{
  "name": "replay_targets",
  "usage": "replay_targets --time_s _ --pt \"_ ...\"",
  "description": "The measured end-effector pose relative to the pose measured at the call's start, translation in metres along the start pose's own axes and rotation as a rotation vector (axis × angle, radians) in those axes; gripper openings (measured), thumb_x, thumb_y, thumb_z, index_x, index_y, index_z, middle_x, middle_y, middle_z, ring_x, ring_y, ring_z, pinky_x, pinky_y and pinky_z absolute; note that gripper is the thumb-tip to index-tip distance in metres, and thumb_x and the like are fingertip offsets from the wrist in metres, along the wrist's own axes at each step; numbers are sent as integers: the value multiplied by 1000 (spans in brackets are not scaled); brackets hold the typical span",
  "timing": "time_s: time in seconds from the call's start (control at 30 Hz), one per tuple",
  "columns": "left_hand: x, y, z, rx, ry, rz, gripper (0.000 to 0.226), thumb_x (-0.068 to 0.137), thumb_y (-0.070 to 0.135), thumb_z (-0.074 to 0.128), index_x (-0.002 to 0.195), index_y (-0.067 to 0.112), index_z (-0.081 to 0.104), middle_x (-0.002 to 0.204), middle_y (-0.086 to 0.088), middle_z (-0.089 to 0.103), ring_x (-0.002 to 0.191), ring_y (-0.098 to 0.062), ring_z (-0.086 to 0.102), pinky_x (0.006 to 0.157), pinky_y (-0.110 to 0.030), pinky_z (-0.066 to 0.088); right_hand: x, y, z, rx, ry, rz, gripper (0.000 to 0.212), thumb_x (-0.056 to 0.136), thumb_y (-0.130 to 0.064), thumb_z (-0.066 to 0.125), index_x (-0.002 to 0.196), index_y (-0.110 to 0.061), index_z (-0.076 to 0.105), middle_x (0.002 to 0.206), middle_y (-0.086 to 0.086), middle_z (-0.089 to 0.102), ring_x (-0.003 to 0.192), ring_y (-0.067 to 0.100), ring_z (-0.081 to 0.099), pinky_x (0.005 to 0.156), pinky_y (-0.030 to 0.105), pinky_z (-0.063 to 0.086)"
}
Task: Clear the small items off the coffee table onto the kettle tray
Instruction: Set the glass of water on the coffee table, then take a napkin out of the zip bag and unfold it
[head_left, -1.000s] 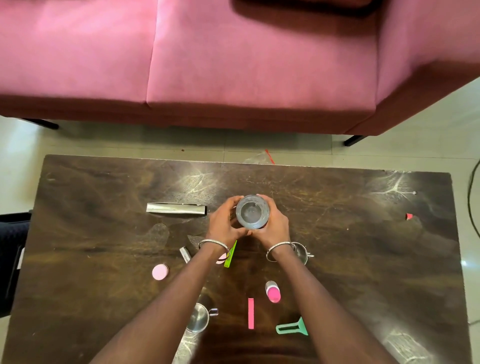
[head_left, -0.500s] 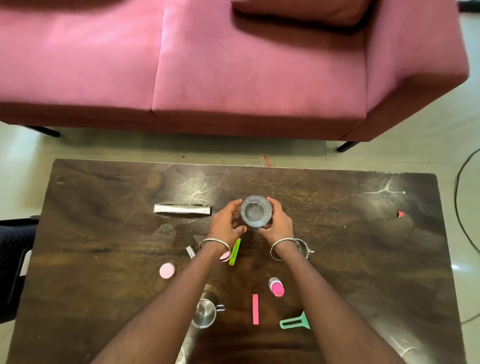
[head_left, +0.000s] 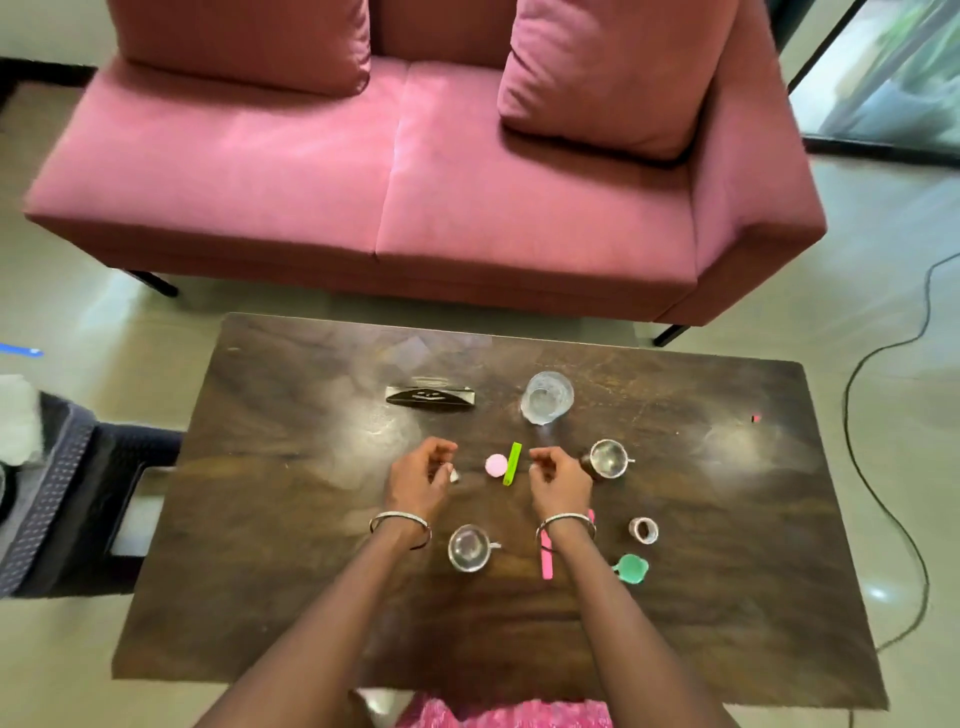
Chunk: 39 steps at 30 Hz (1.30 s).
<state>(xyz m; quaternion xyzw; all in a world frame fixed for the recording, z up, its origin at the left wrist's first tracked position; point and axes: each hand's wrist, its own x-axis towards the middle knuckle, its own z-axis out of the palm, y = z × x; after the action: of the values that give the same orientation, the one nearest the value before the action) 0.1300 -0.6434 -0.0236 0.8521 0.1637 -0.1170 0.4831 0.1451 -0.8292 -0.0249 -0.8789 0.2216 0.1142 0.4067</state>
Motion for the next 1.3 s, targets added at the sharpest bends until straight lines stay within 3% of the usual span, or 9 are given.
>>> replay_targets --time_s 0.1,0.3,0.4,0.5,0.67,0.73,0.8,0.97,1.3 --pt "-32 -19 -38 1 33 13 26 83 3 63 99 22 69 84 7 70 79 -11 68 81 -32 57 -53 -19 19 -11 -28 -41 17 83 -5 65 94 -12 76 85 8 75 73 16 62 66 13 33" --pt "-95 -66 -119 -27 96 41 23 82 6 63 97 23 69 83 3 71 76 -15 69 78 -38 58 -151 -62 68 10 -64 -156 12 85 -7 65 90 -10 76 86 7 76 74 14 64 73 19 44" --pt "-122 -89 -160 -23 131 53 19 84 7 64 96 19 70 82 1 71 76 -16 70 78 -38 58 -191 -86 94 4 -89 -223 11 86 -8 65 90 -10 75 86 6 76 74 13 63 71 17 43" --pt "-148 -112 -204 -24 190 56 16 84 8 65 96 17 71 82 2 72 76 -16 70 79 -35 58 -229 -113 124 -8 -124 -279 12 87 -11 65 91 -12 76 87 6 75 79 16 65 80 24 48" --pt "-189 -146 -279 -15 335 34 12 86 13 65 96 19 71 87 5 73 80 -9 68 76 -22 55 -286 -160 178 -20 -190 -390 13 88 -13 65 93 -11 77 91 6 77 83 17 68 70 13 37" --pt "-201 -158 -306 -16 391 16 12 87 14 66 96 19 71 89 5 73 81 -9 68 77 -20 53 -306 -179 199 -34 -218 -443 13 88 -13 65 93 -11 77 90 5 77 77 11 64 67 10 35" --pt "-213 -170 -332 -21 451 -16 11 87 16 66 96 20 71 89 7 74 81 -8 68 77 -22 54 -323 -197 220 -58 -240 -499 12 88 -15 65 92 -13 77 88 3 77 72 8 60 69 14 42" --pt "-223 -199 -389 -39 571 -84 11 87 18 66 97 18 72 94 3 75 88 -12 68 84 -30 55 -346 -235 269 -128 -318 -601 14 89 -19 64 93 -14 77 91 4 77 85 20 69 79 33 55" --pt "-185 -255 -485 -24 630 -137 9 88 16 65 94 16 72 91 1 75 81 -14 68 79 -25 53 -346 -309 364 -97 -381 -626 14 90 -17 63 95 -14 76 92 5 77 85 21 70 80 35 56"
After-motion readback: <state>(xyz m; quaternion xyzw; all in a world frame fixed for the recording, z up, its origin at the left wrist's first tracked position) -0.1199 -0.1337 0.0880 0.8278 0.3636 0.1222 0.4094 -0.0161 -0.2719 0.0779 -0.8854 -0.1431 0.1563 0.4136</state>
